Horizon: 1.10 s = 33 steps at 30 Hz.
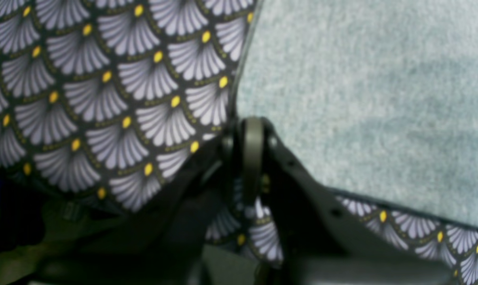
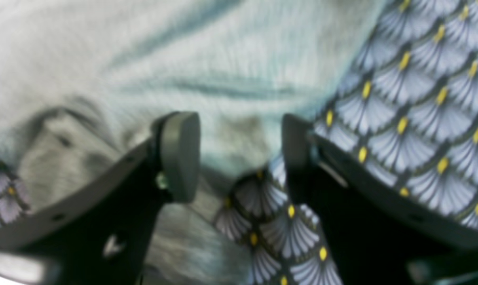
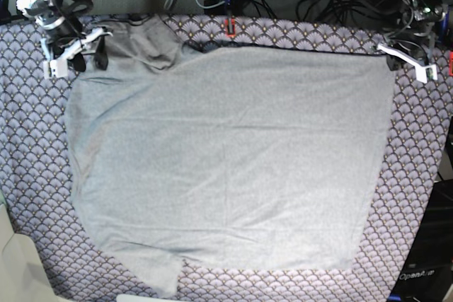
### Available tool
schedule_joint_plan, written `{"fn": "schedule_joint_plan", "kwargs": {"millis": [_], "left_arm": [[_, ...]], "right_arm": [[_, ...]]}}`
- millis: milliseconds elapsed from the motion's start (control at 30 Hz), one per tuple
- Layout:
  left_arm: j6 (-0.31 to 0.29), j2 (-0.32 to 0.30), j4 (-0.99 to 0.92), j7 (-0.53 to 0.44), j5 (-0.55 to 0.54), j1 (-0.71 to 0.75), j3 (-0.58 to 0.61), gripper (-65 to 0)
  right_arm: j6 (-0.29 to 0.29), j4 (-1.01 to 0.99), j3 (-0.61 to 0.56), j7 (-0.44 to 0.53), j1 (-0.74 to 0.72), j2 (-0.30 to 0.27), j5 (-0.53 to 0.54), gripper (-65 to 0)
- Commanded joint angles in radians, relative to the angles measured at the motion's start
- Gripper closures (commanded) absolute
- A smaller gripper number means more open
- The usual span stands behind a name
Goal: Fold the T-shirt properly
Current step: 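Close both grippers on the collar-side edge of the shirt, then lift the held edge and pull it over toward the hem with both grippers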
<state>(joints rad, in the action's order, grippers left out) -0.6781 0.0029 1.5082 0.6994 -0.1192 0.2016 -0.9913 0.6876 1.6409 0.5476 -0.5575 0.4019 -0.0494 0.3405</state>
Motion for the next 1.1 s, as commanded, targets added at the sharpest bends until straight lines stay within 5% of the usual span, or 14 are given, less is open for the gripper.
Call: {"fn": "schedule_joint_plan", "kwargs": {"millis": [0,367,767,1067], "left_arm": [[-0.004,-0.01,0.013,-0.004,0.0,0.0,-0.001,0.0],[-0.004,-0.01,0.013,-0.004,0.0,-0.003,-0.001,0.0],[-0.004,-0.005,0.018,-0.002,-0.004,-0.004,-0.001,0.0],[-0.004,0.001,0.107,-0.001,-0.009,-0.024,-0.001,0.0]], "right_arm": [[0.011,0.005,0.012,0.017,-0.007,-0.01,0.016,-36.8],[0.011,-0.066,-0.01,0.015,-0.027,0.001,0.019,-34.0],[0.011,-0.087,-0.051,0.015,-0.06,-0.002,0.016,0.0],[0.011,-0.084,-0.05,0.015,-0.067,-0.056,0.021,0.0]]}}
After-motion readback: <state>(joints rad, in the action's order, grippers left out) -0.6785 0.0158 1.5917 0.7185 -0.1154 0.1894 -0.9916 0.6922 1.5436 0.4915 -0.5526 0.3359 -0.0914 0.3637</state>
